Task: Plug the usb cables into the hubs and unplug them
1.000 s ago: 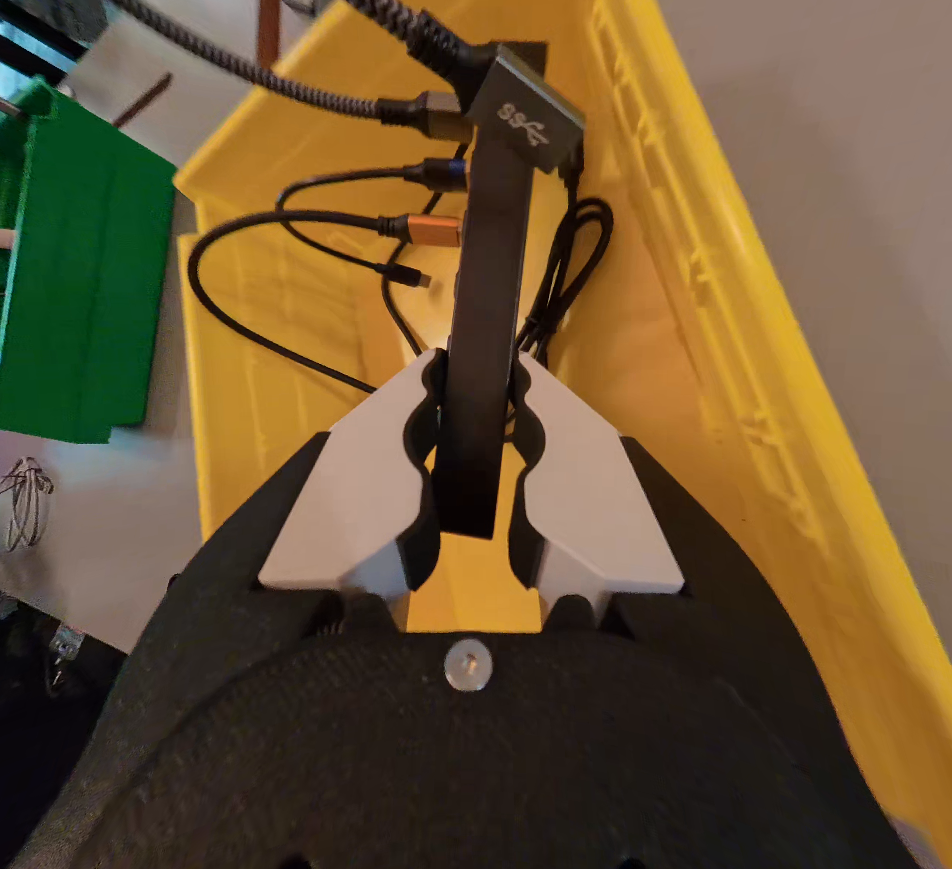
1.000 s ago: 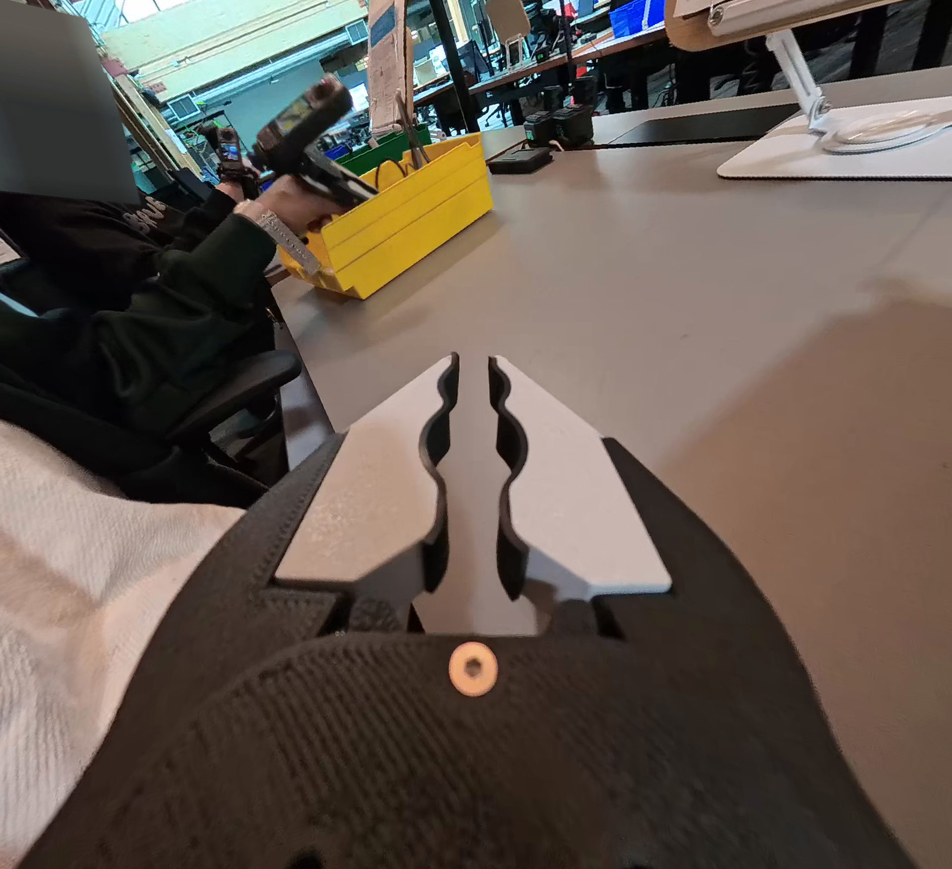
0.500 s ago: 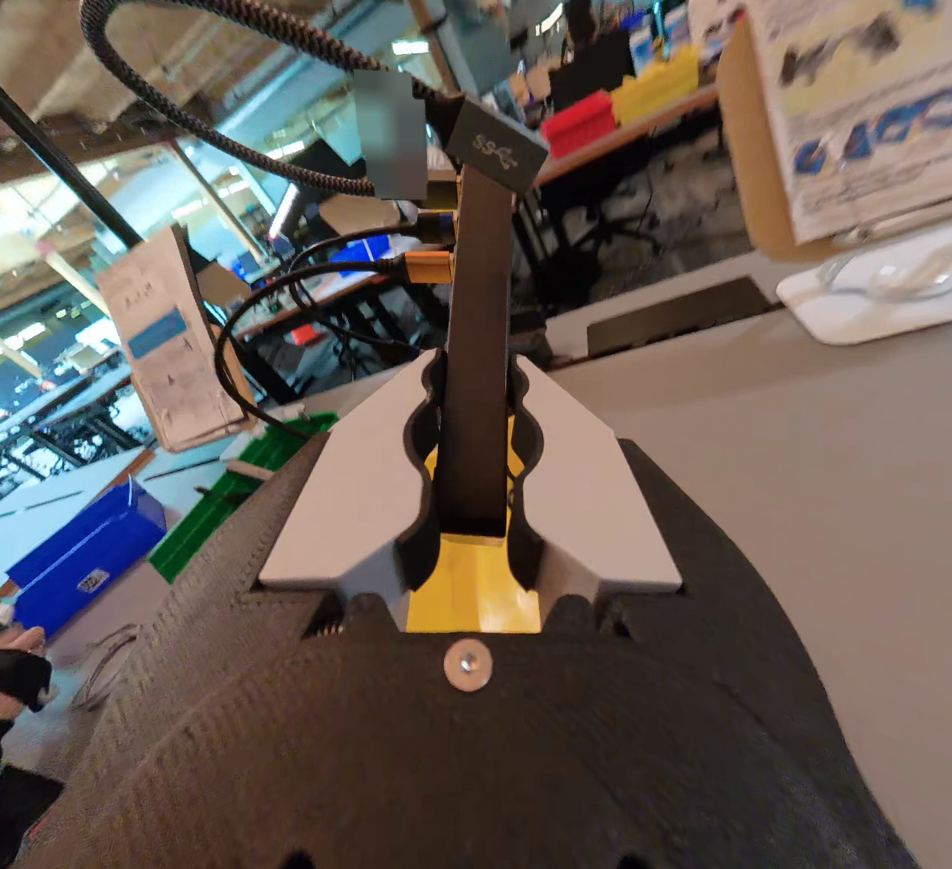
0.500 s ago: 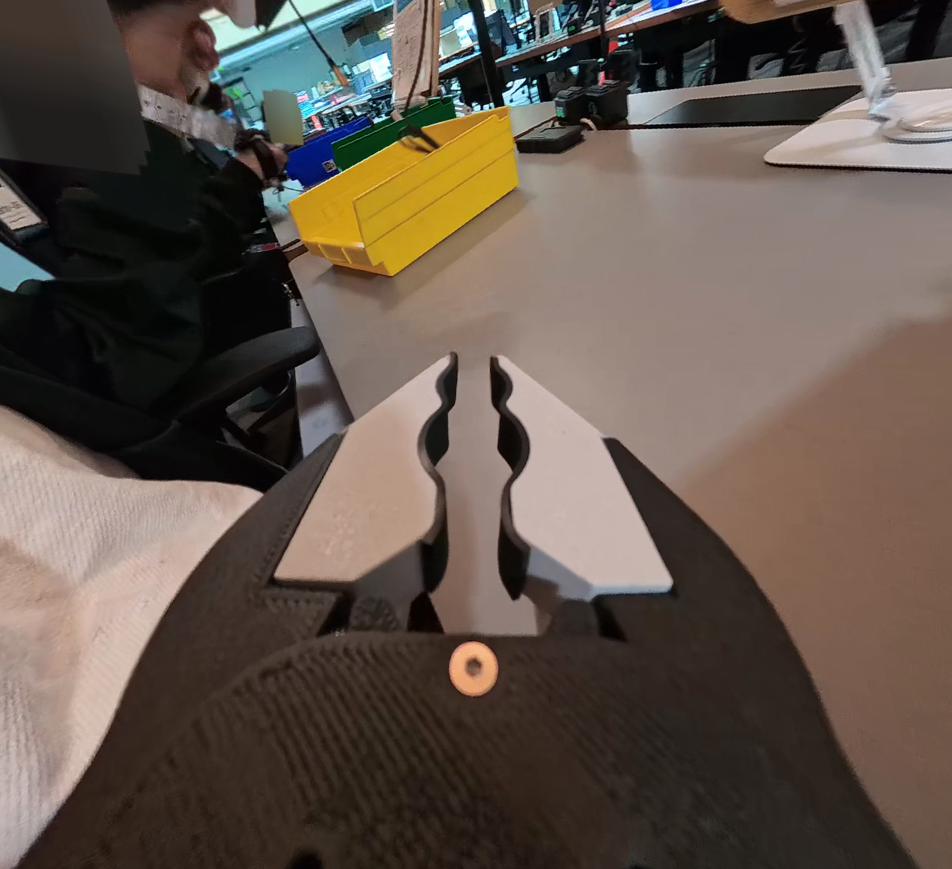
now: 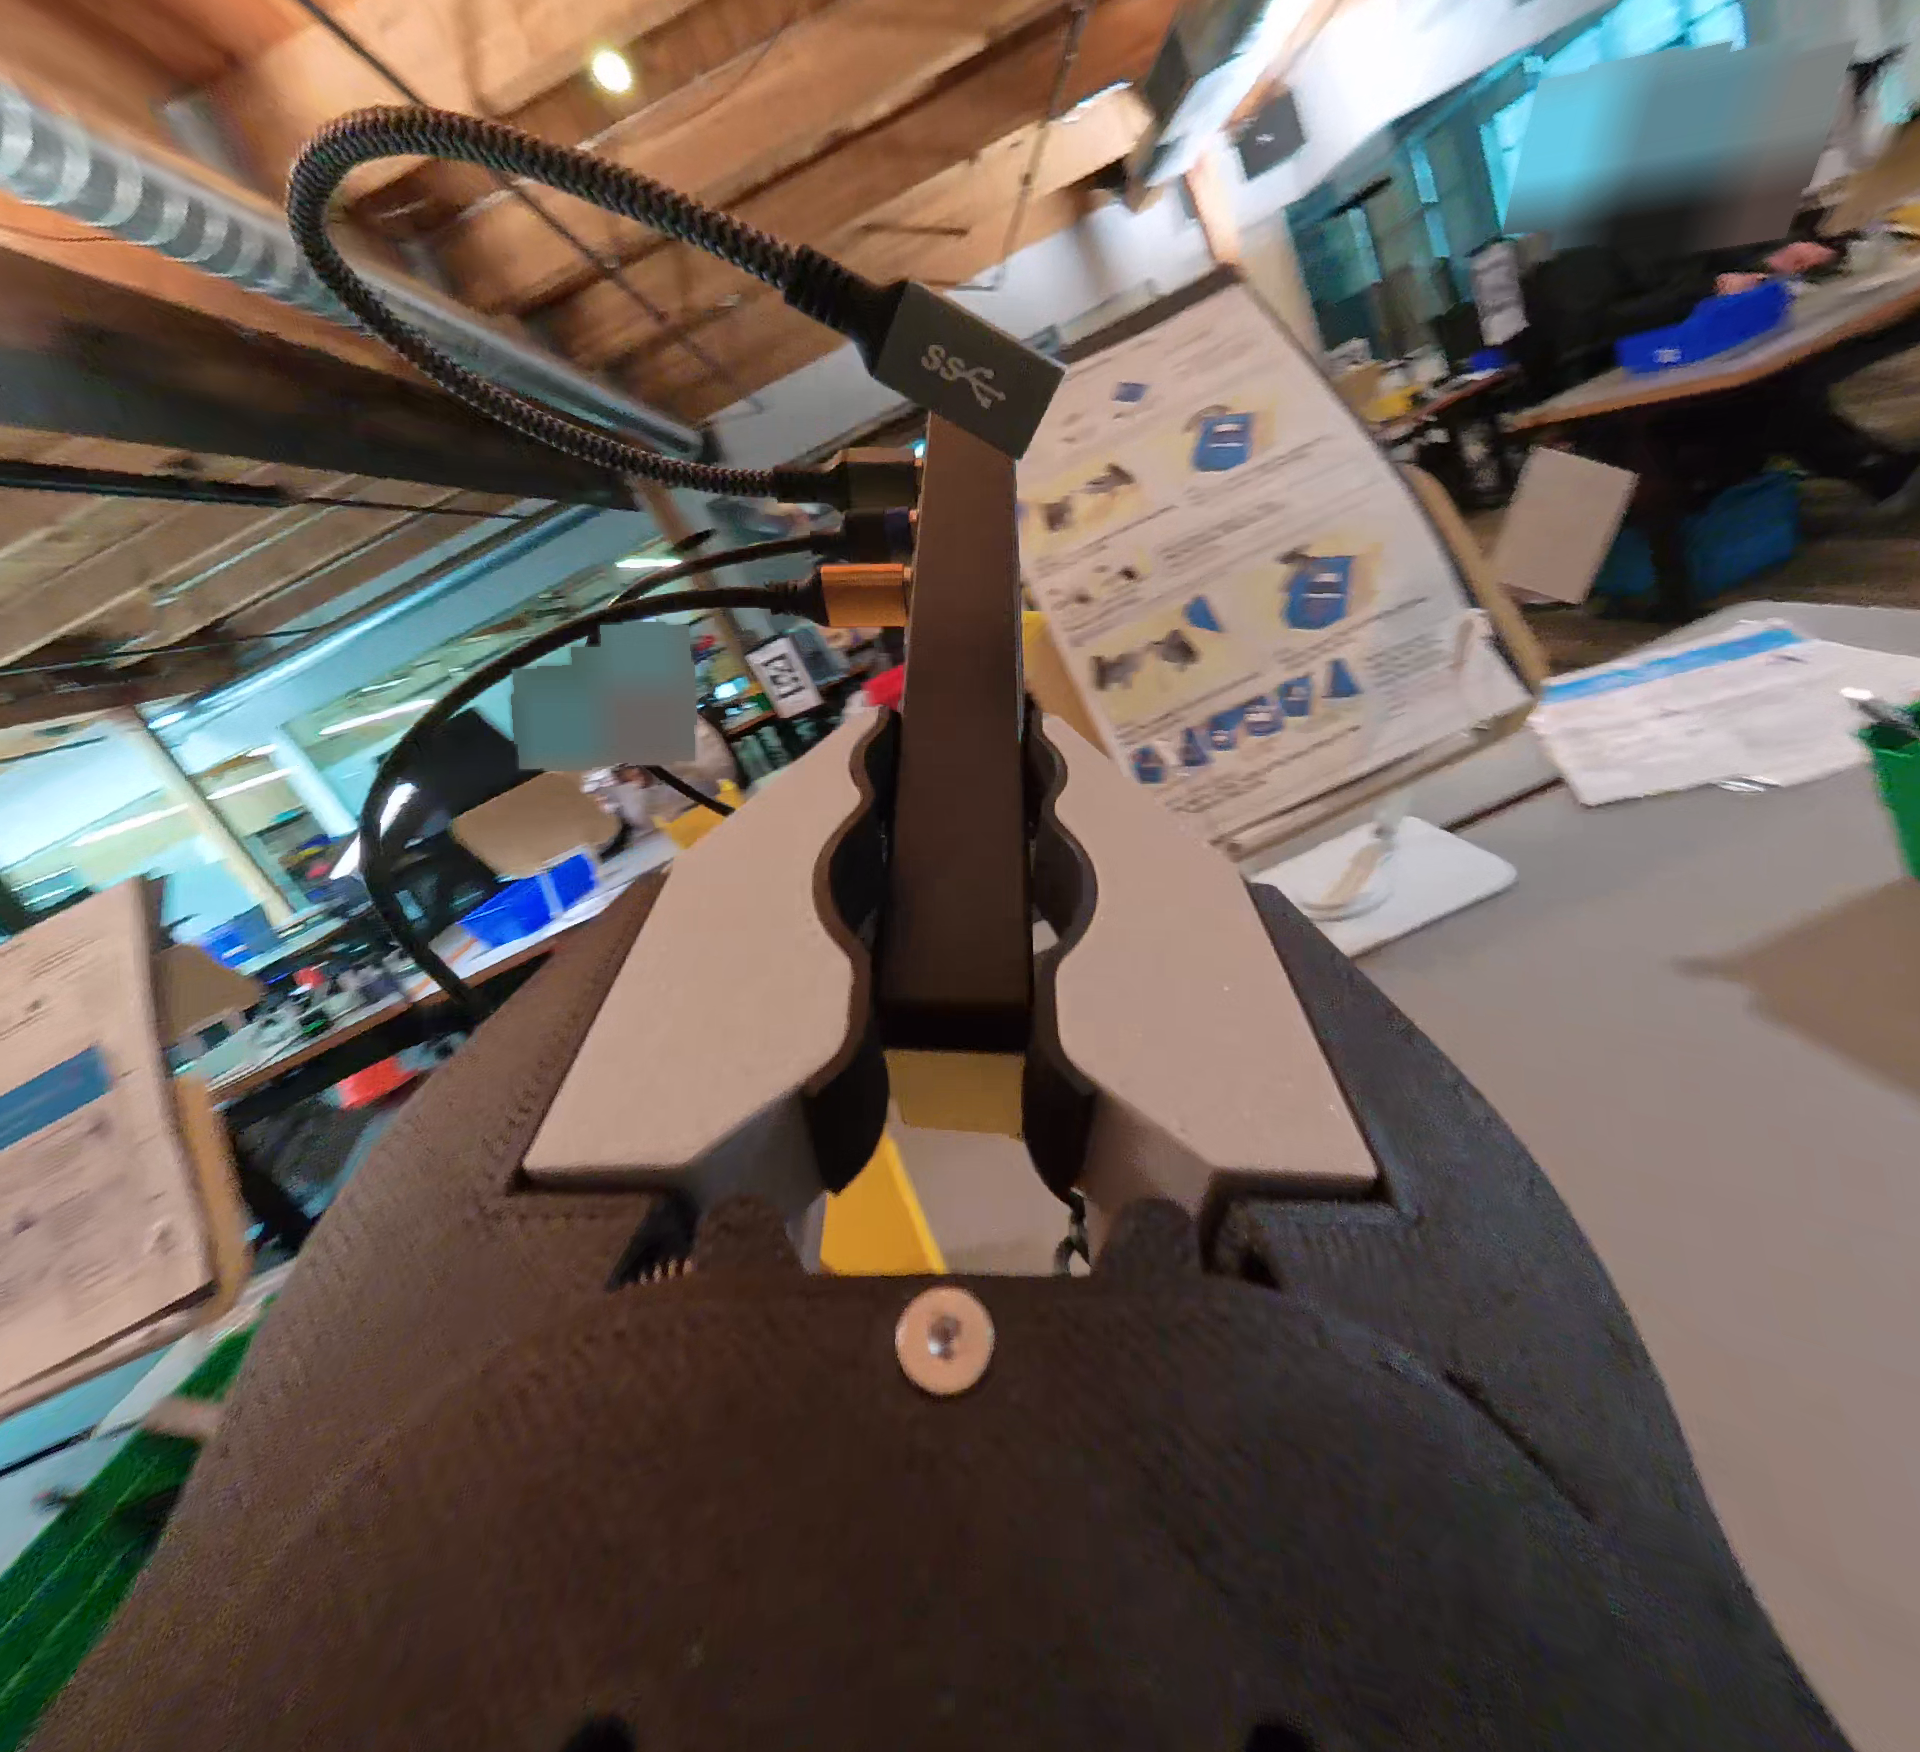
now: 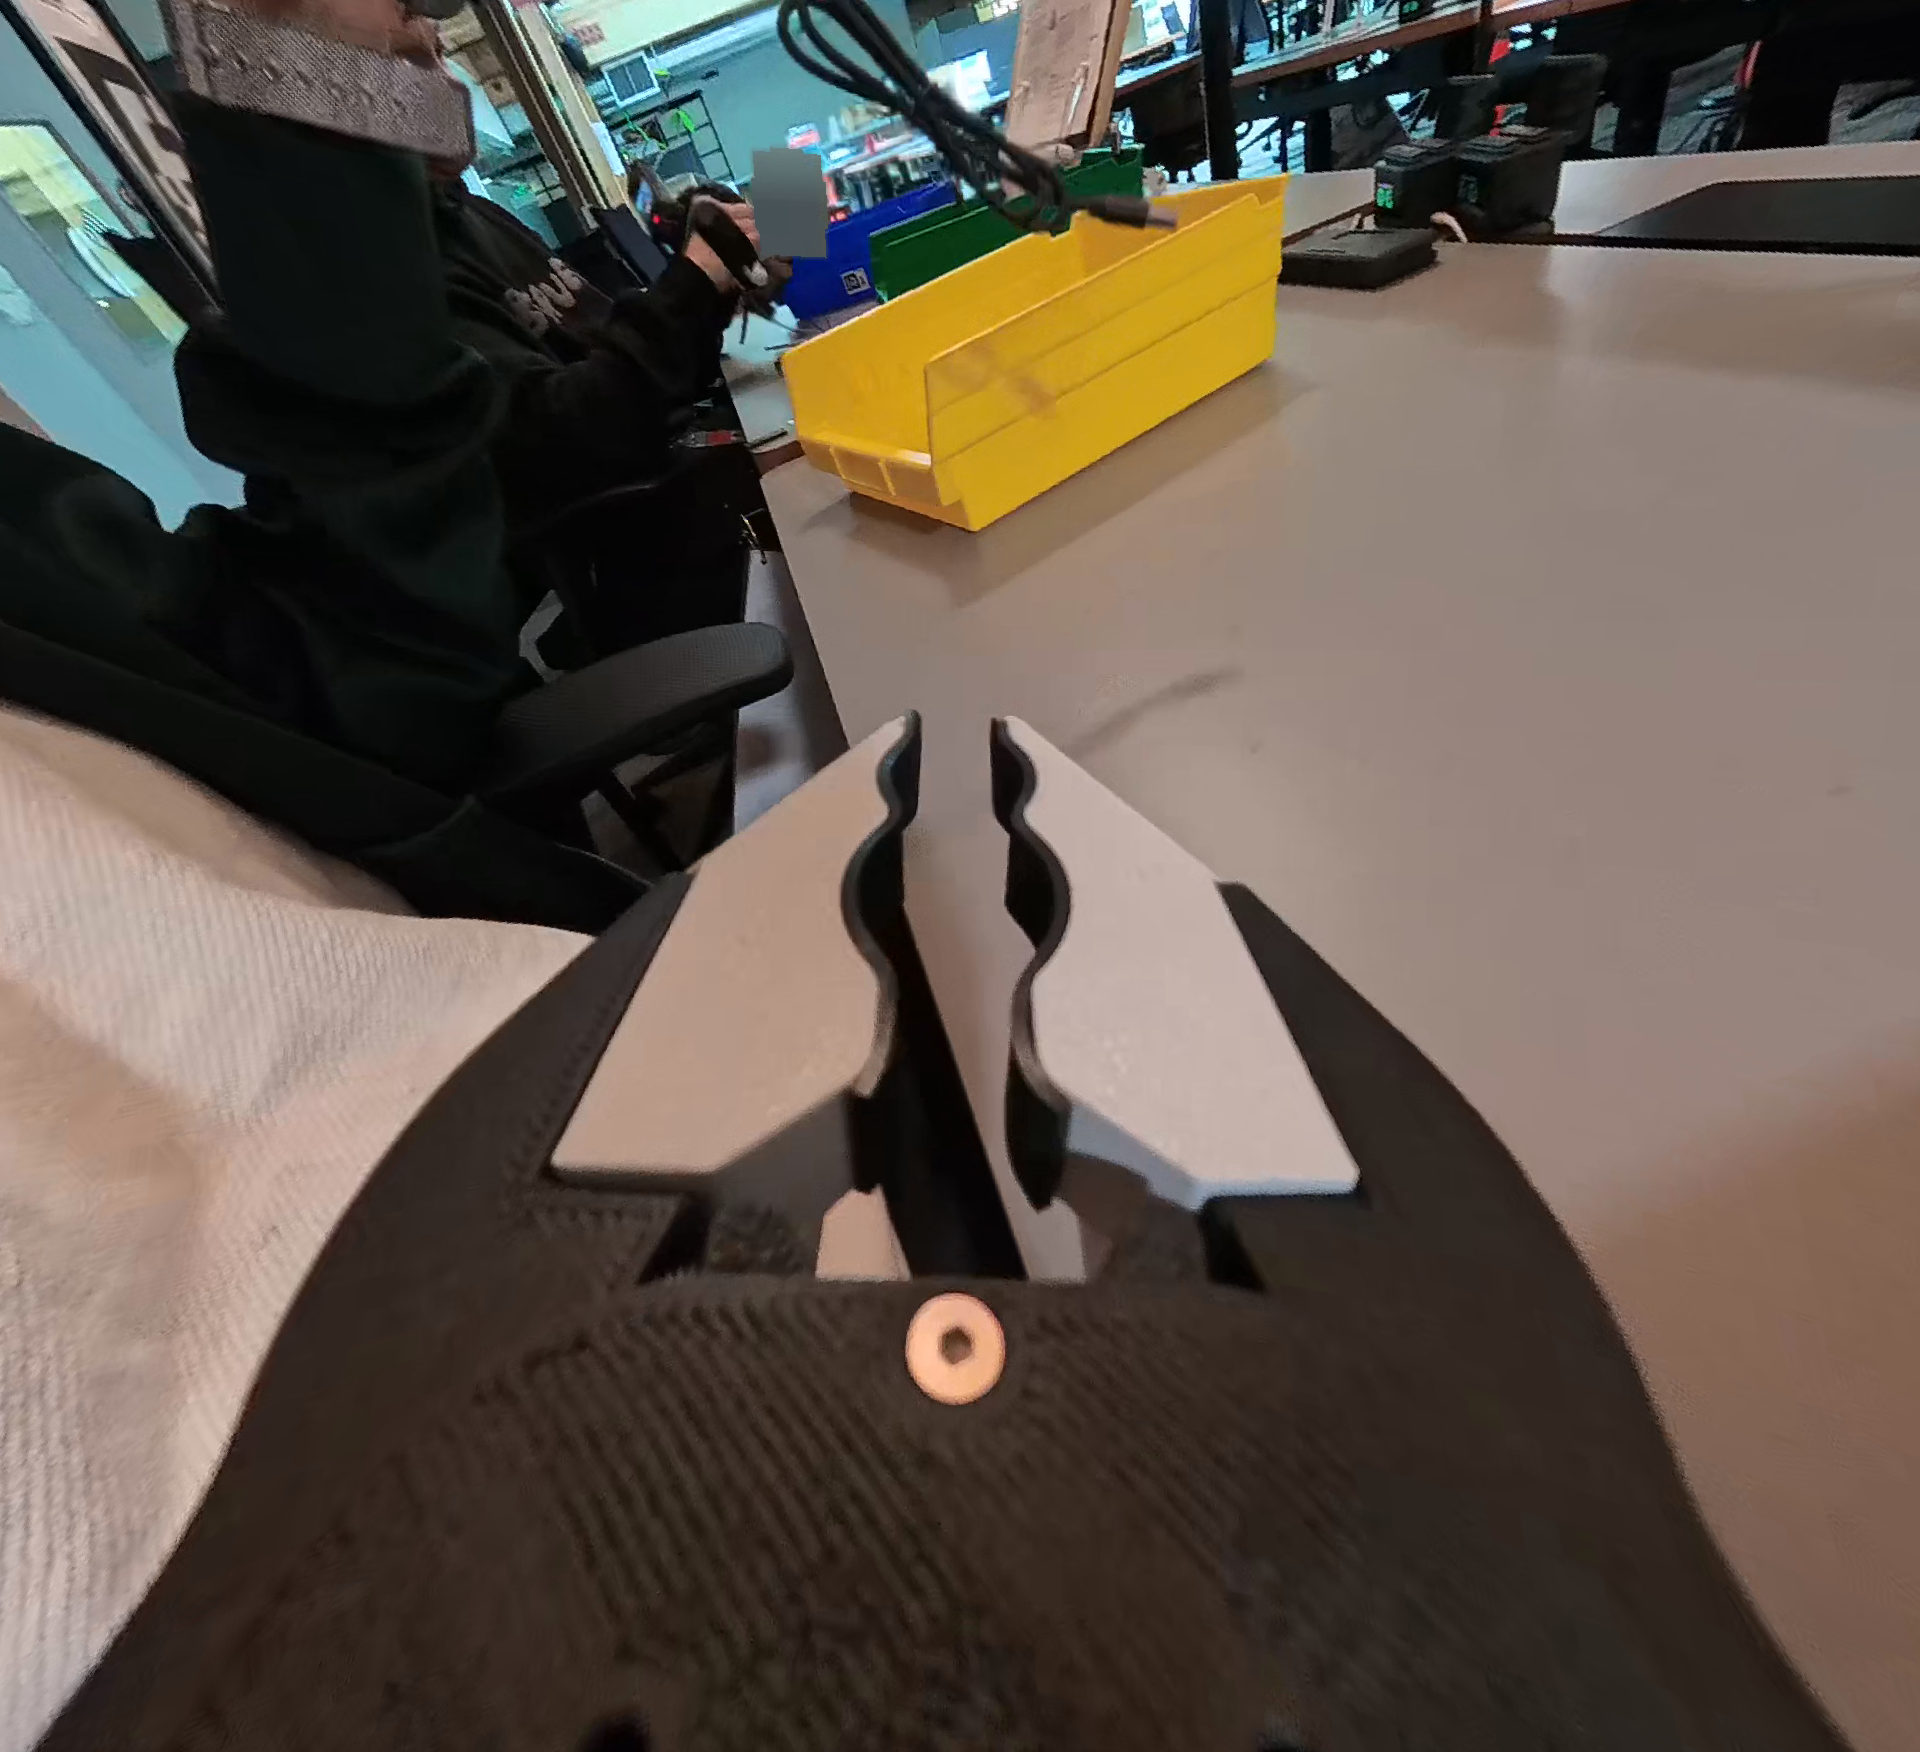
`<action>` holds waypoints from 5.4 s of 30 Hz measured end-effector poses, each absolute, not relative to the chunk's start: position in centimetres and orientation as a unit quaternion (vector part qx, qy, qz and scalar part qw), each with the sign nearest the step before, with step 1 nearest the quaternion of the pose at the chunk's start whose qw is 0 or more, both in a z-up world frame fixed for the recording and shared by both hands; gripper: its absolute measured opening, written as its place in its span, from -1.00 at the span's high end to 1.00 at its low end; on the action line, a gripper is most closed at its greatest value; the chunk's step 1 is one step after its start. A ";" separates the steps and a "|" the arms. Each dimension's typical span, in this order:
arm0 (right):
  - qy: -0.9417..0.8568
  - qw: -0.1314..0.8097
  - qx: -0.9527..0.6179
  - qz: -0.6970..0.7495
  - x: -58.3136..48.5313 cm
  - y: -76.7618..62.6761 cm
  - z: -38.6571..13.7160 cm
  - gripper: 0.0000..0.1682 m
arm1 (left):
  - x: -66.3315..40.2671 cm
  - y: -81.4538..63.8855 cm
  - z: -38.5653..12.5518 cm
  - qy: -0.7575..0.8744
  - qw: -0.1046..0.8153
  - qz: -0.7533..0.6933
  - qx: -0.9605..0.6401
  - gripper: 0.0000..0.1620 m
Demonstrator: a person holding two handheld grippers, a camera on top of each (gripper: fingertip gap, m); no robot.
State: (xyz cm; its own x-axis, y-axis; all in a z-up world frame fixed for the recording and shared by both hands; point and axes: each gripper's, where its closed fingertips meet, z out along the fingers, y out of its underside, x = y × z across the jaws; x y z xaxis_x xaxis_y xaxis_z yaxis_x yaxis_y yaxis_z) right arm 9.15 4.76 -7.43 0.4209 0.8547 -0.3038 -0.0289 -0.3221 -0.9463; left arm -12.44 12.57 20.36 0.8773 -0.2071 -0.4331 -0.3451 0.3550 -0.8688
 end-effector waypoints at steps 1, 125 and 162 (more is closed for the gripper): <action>-0.301 0.497 -0.678 0.451 9.1 4.7 -7.3 0.86 | -10.9 12.7 19.6 0.262 0.779 0.033 -0.568 0.74; -0.366 0.665 -0.643 0.102 15.0 7.2 -4.7 0.91 | 16.2 1.9 -10.5 0.314 0.048 -0.698 -0.642 0.74; -0.312 0.694 -0.637 0.127 15.7 5.6 -0.3 0.94 | 17.6 0.1 -6.8 0.290 0.053 -0.746 -0.597 0.68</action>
State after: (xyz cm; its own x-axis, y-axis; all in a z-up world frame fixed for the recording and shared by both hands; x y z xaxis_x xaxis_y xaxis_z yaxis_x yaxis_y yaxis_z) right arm 15.73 5.60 -0.33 0.7726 0.5742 0.2710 0.2209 0.1571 -0.9626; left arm 17.59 0.06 -6.84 -0.2806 -0.4260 0.8601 -0.2671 -0.8261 -0.4963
